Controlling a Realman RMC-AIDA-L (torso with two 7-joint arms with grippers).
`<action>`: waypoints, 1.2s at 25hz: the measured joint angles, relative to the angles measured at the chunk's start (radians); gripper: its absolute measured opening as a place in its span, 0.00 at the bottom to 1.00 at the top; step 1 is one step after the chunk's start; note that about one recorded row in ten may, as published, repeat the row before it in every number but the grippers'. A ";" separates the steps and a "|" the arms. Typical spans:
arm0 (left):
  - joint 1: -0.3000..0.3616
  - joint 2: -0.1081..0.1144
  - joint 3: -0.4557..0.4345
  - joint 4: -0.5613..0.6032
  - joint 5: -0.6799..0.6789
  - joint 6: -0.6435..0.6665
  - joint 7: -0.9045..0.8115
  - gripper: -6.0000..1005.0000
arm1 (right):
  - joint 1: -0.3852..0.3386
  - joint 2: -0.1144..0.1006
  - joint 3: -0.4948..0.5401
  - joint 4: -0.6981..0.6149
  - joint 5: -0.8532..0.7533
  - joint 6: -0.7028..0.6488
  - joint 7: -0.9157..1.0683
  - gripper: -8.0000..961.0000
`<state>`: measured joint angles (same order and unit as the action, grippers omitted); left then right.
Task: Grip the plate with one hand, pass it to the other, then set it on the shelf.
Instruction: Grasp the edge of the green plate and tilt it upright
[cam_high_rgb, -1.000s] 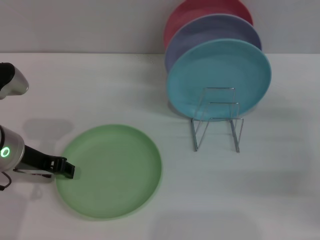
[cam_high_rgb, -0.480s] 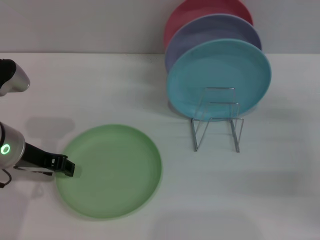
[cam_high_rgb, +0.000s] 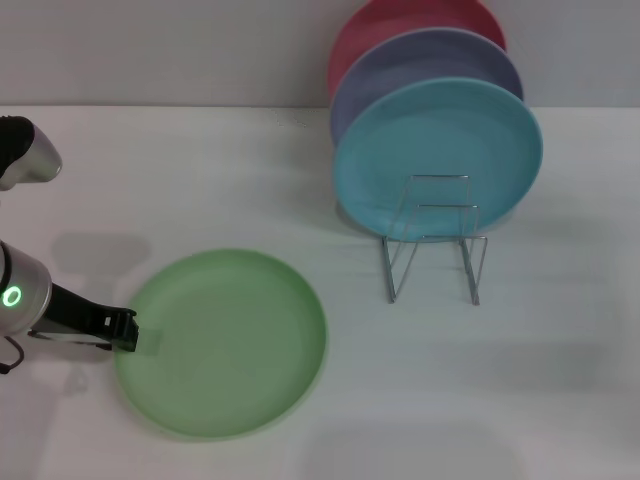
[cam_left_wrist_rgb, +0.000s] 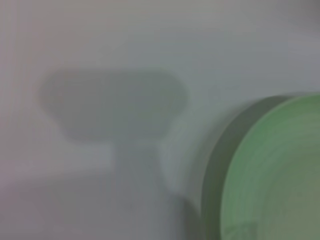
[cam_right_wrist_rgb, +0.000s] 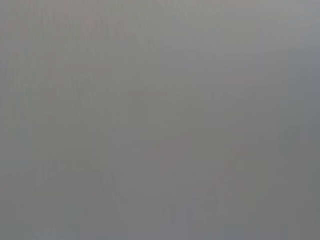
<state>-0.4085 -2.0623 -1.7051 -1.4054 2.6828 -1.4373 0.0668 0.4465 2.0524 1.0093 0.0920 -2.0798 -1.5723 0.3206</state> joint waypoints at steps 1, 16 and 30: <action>0.000 0.000 0.000 0.000 0.000 -0.001 0.000 0.31 | 0.001 0.000 0.000 0.000 0.000 0.000 0.000 0.63; -0.010 0.000 0.002 0.024 0.000 0.008 0.009 0.20 | 0.004 -0.001 0.000 0.000 -0.002 -0.002 0.000 0.63; -0.028 0.001 -0.002 0.047 -0.002 0.014 0.039 0.12 | 0.008 -0.002 0.000 -0.003 0.000 -0.002 0.000 0.63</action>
<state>-0.4363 -2.0616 -1.7068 -1.3587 2.6810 -1.4230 0.1059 0.4541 2.0508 1.0093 0.0892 -2.0802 -1.5743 0.3206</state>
